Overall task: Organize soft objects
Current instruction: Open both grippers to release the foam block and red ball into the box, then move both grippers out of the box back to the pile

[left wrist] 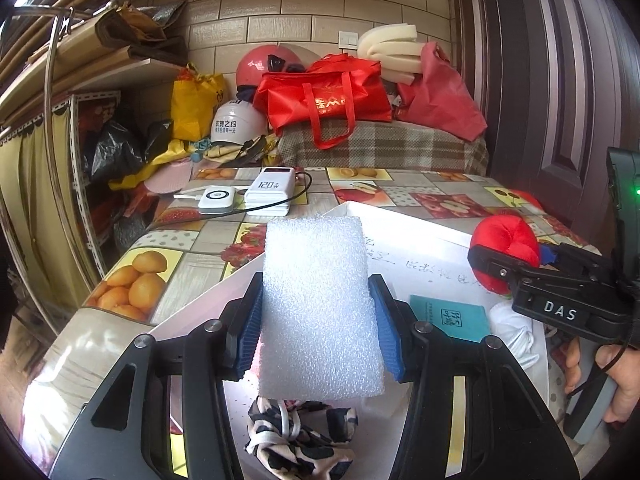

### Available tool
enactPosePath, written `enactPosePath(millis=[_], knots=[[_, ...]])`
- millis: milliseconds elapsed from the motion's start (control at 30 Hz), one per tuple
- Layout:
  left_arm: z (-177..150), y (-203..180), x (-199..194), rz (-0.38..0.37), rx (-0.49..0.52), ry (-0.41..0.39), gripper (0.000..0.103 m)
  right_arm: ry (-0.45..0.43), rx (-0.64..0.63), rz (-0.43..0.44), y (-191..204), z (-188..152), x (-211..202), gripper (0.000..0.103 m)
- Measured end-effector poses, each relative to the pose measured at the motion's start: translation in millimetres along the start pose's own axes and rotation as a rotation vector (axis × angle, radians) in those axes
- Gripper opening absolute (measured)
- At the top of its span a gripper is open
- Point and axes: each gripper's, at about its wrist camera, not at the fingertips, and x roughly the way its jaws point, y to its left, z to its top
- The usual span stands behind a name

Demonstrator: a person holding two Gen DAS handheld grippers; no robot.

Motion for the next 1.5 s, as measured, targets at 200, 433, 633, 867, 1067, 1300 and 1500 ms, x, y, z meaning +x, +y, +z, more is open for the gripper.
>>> enactPosePath(millis=[200, 433, 633, 867, 1067, 1300, 1500], knots=[[0.5, -14.9, -1.1, -0.044, 0.074, -0.004, 0.05, 0.019, -0.019, 0.0, 5.8, 4.0, 9.8, 0.065], [-0.4, -10.2, -7.3, 0.046, 0.042, -0.038, 0.094, 0.008, -0.03, -0.009, 7.7, 5.0, 8.7, 0.086], [-2.9, -12.2, -9.5, 0.061, 0.059, -0.053, 0.103, -0.024, -0.05, -0.025, 11.0, 4.8, 5.2, 0.103], [-2.7, -9.4, -9.9, 0.071, 0.042, -0.055, 0.103, -0.05, -0.055, -0.03, 12.1, 4.4, 1.5, 0.103], [-2.9, -6.8, -11.7, 0.077, 0.038, -0.061, 0.103, -0.073, -0.054, -0.032, 11.9, 4.0, -2.6, 0.103], [-3.5, -7.6, -19.7, 0.083, 0.033, -0.099, 0.103, -0.103, -0.066, -0.094, 15.3, -0.9, -15.5, 0.103], [-4.0, -8.8, -24.9, 0.091, 0.036, -0.126, 0.103, -0.113, -0.122, -0.164, 26.9, -7.6, -27.3, 0.103]])
